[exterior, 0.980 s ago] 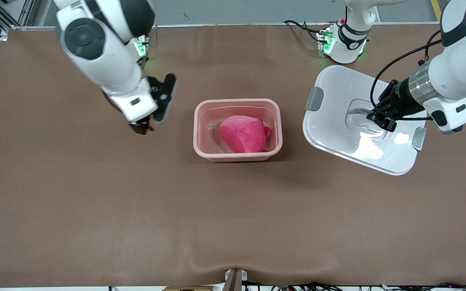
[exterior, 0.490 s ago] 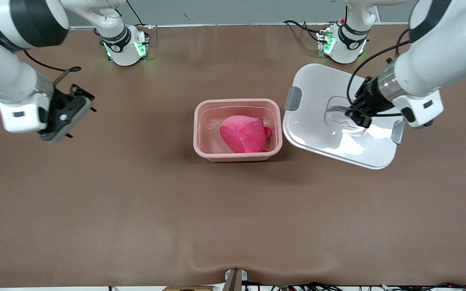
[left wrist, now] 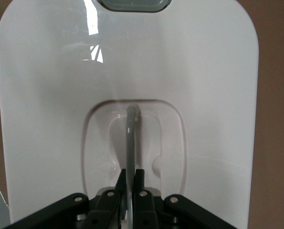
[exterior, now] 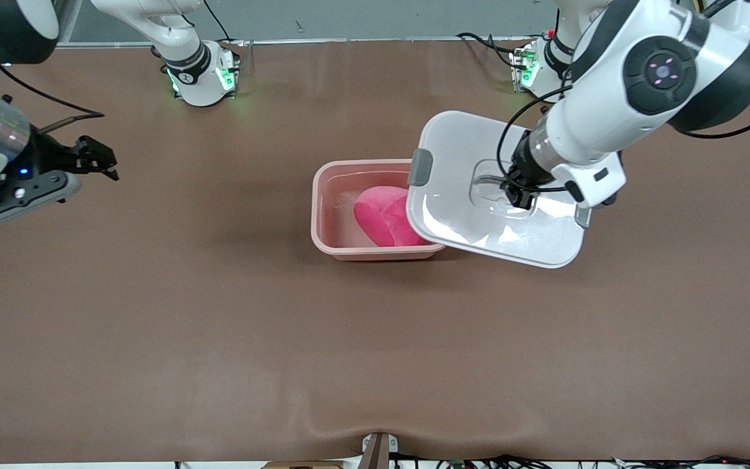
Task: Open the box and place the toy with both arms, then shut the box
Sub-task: 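Withdraw the right gripper from the box toward its rest pose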
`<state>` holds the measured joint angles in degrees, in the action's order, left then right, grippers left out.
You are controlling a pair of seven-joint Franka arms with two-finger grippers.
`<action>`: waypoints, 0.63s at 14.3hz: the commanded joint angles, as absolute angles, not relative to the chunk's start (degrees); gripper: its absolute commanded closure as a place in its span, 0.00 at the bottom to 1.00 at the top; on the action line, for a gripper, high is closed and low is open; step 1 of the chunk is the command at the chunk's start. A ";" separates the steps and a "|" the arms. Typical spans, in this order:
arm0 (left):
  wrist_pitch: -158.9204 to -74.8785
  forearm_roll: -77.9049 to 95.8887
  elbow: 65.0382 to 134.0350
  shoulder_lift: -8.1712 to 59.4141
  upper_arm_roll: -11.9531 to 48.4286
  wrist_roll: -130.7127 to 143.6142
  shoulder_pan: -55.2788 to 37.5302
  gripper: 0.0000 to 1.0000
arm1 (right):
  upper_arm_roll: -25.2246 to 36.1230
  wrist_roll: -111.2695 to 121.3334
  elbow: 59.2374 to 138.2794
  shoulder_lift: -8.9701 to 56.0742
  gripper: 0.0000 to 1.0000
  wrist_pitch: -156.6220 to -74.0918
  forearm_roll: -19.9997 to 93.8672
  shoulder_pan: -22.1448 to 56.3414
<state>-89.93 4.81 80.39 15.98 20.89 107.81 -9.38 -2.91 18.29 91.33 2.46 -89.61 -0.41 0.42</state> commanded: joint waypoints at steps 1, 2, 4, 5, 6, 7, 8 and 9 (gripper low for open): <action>-92.36 2.73 80.07 17.48 20.92 112.22 -11.86 1.00 | -2.20 13.64 91.85 0.97 0.00 -90.88 -0.97 -2.89; -93.07 2.03 80.07 18.19 20.92 113.98 -12.82 1.00 | -1.07 11.10 91.93 0.79 0.00 -90.88 -1.14 -2.99; -94.48 0.80 80.07 19.94 20.92 117.40 -15.11 1.00 | 1.13 7.22 92.02 0.88 0.00 -90.88 -0.62 -3.08; -95.18 0.01 80.07 20.56 20.92 118.90 -15.99 1.00 | 1.84 6.95 92.11 0.88 0.00 -90.88 -0.53 -3.08; -95.97 -0.17 80.07 21.09 20.92 120.31 -16.61 1.00 | 2.02 6.42 92.20 0.70 0.00 -90.88 -0.53 -3.08; -96.85 -0.18 80.07 21.44 20.92 121.37 -17.31 1.00 | 2.11 5.11 92.20 0.62 0.00 -90.88 -0.53 -3.16; -97.73 -0.26 80.16 21.88 20.92 122.51 -18.01 1.00 | 2.28 3.62 92.11 0.53 0.00 -90.97 -0.44 -3.16; -98.43 -0.52 80.16 22.41 20.83 123.91 -18.80 1.00 | 2.46 1.95 92.28 0.09 0.00 -91.40 0.08 -3.16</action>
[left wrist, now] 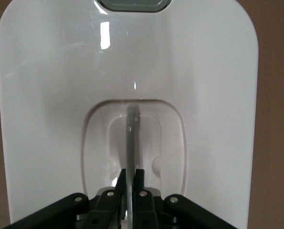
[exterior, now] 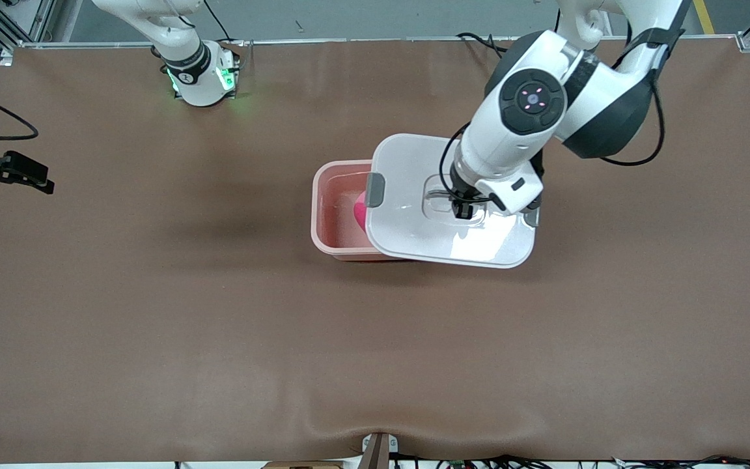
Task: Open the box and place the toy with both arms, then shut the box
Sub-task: 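Carry the lid over the box and lower it with the left gripper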
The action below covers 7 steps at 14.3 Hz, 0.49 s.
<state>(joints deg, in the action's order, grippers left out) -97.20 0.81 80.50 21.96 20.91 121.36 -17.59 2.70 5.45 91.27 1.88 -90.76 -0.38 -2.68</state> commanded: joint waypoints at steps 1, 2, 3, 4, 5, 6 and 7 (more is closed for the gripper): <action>-99.22 -1.57 80.07 23.02 20.92 125.40 -19.59 1.00 | 2.46 0.28 92.72 -0.52 0.00 -92.28 0.70 -3.25; -99.92 -2.45 80.16 23.46 20.92 126.90 -20.47 1.00 | 2.46 -0.43 93.07 -0.61 0.00 -92.98 0.79 -3.43; -100.63 -2.81 80.16 24.16 20.92 128.13 -21.09 1.00 | 2.46 -0.18 93.08 -0.62 0.00 -93.16 0.79 -3.60; -101.42 -2.99 80.16 24.60 20.83 129.01 -21.62 1.00 | 2.46 0.61 92.99 -0.44 0.00 -93.16 0.79 -3.86; -102.12 -3.68 80.16 24.87 20.83 129.98 -22.49 1.00 | 2.37 1.40 92.99 -0.18 0.00 -93.16 0.88 -4.30; -102.91 -4.56 80.16 25.48 20.92 131.38 -22.93 1.00 | 2.46 2.10 93.08 -0.18 0.00 -93.08 1.23 -4.13; -103.53 -5.18 80.16 26.10 20.83 132.79 -23.64 1.00 | 2.46 2.20 92.99 -0.18 0.00 -93.08 1.23 -3.87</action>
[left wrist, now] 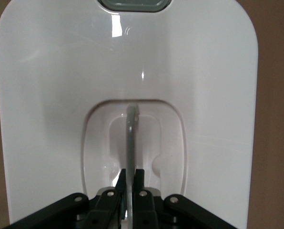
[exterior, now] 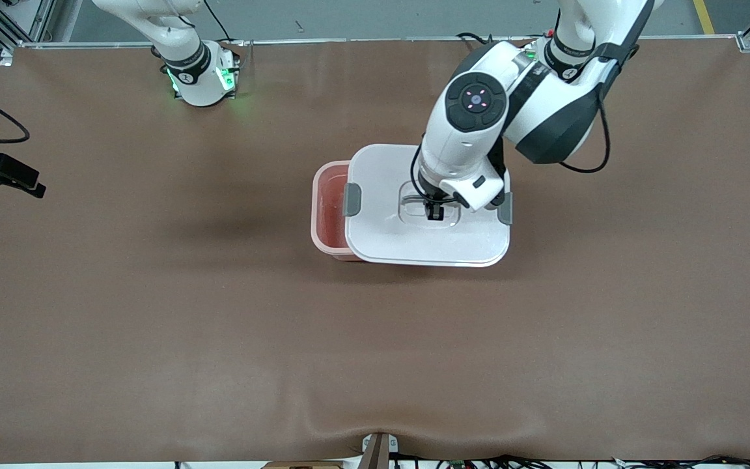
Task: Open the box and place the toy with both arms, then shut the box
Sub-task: 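Carry the lid over the box and lower it with the left gripper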
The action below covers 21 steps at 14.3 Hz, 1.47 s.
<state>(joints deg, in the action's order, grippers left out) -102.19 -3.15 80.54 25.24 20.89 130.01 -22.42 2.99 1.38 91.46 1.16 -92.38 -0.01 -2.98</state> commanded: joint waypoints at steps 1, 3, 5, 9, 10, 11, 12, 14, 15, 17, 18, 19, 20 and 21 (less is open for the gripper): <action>-103.97 -5.62 80.16 26.63 20.83 133.76 -24.08 1.00 | 2.46 2.28 92.99 -0.18 0.00 -92.82 1.23 -3.78; -104.94 -6.50 80.16 26.89 20.83 135.43 -24.87 1.00 | 2.46 2.37 92.99 -0.18 0.00 -92.72 1.23 -4.04; -105.82 -6.85 80.16 27.59 20.83 137.36 -25.31 1.00 | 2.46 2.29 92.90 -0.09 0.00 -92.90 1.23 -3.96; -107.66 -9.75 80.33 28.56 20.83 142.28 -27.33 1.00 | 2.37 2.20 92.81 0.09 0.00 -92.29 1.32 -3.87; -107.75 -10.10 80.33 29.00 20.83 142.99 -27.51 1.00 | 2.37 2.11 92.81 0.17 0.00 -92.20 1.32 -3.87; -107.75 -10.11 80.33 29.09 20.83 143.43 -28.12 1.00 | 2.37 2.11 92.73 0.18 0.00 -92.20 1.32 -3.87; -107.84 -10.19 80.33 29.18 20.83 143.87 -28.56 1.00 | 2.37 2.11 92.72 0.18 0.00 -92.11 1.32 -3.87; -108.72 -10.20 80.42 29.18 20.83 145.27 -28.74 1.00 | 2.37 2.02 92.64 0.18 0.00 -92.11 1.32 -3.87; -109.24 -10.28 80.42 29.35 20.74 145.98 -28.83 1.00 | 2.37 2.02 92.64 0.18 0.00 -92.11 1.32 -3.78; -109.51 -12.29 80.42 30.23 20.83 148.26 -30.23 1.00 | 2.37 2.11 92.55 0.18 0.00 -92.11 1.32 -3.78; -109.51 -13.44 80.68 30.58 20.83 148.88 -30.67 1.00 | 2.37 2.11 92.64 0.18 0.00 -92.11 1.32 -3.78; -109.51 -13.97 81.21 30.93 20.83 148.89 -31.20 1.00 | 2.29 2.11 92.55 0.18 0.00 -92.20 1.32 -3.69; -109.51 -14.24 81.47 31.20 20.83 148.89 -31.46 1.00 | 2.20 2.11 92.55 0.18 0.00 -92.28 1.32 -3.60; -109.51 -14.24 81.47 31.46 20.83 148.89 -31.55 1.00 | 2.11 2.11 92.46 0.18 0.00 -92.29 1.58 -3.52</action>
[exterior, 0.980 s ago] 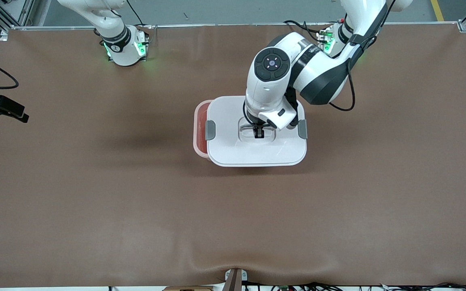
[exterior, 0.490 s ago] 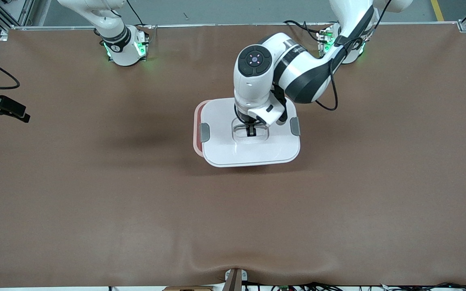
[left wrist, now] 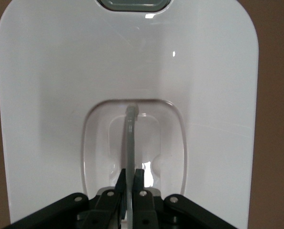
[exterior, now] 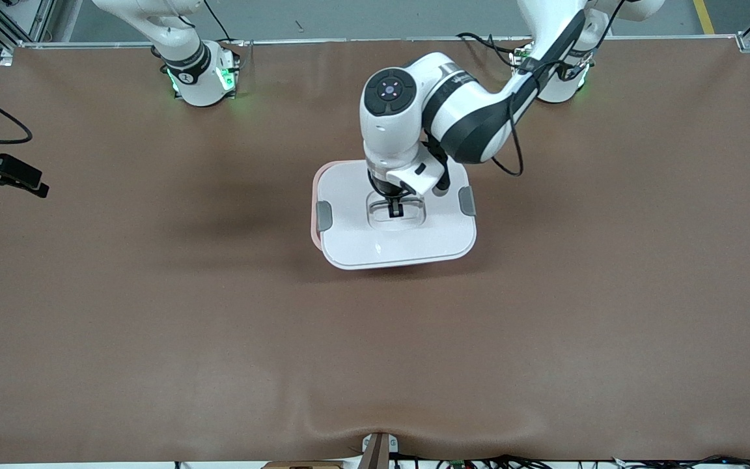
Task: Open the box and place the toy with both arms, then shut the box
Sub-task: 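Carry the lid over the box and lower it with the left gripper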
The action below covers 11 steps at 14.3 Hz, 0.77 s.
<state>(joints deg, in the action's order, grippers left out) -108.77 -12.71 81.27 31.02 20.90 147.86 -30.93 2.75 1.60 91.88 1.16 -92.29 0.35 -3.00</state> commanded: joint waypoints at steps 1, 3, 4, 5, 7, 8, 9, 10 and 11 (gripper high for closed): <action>-109.51 -14.33 81.39 31.55 20.83 148.89 -31.90 1.00 | 2.11 2.02 92.46 0.18 0.00 -92.29 2.02 -3.43; -109.51 -14.50 81.39 31.55 20.83 148.97 -32.26 1.00 | 2.11 2.11 92.46 0.18 0.00 -92.29 2.81 -3.25; -109.51 -14.76 81.39 31.64 20.83 149.32 -32.34 1.00 | 2.11 2.11 92.55 0.18 0.00 -92.29 2.81 -3.25; -109.95 -15.20 81.47 31.73 20.83 150.02 -32.43 1.00 | 2.11 2.20 92.55 0.18 0.00 -92.29 2.81 -3.25; -110.83 -17.04 81.39 32.34 20.83 152.48 -33.22 1.00 | 2.11 2.20 92.55 0.18 0.00 -92.20 2.81 -3.25; -111.00 -18.53 81.39 32.52 20.83 153.62 -33.31 1.00 | 2.11 2.20 92.55 0.18 0.00 -92.20 2.81 -3.25; -111.09 -19.07 81.39 32.61 20.83 154.24 -33.48 1.00 | 2.11 2.11 92.55 0.18 0.00 -92.28 2.81 -3.25; -111.18 -19.16 81.39 32.61 20.83 154.34 -33.66 1.00 | 2.11 2.11 92.55 0.18 0.00 -92.55 2.81 -3.16; -111.18 -19.25 81.39 32.61 20.83 154.42 -33.66 1.00 | 2.11 2.11 92.55 0.18 0.00 -92.81 2.81 -2.99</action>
<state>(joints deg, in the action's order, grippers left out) -110.45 -17.66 81.42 32.65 20.90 153.15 -33.24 2.32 1.63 91.88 1.16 -92.37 1.90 -2.95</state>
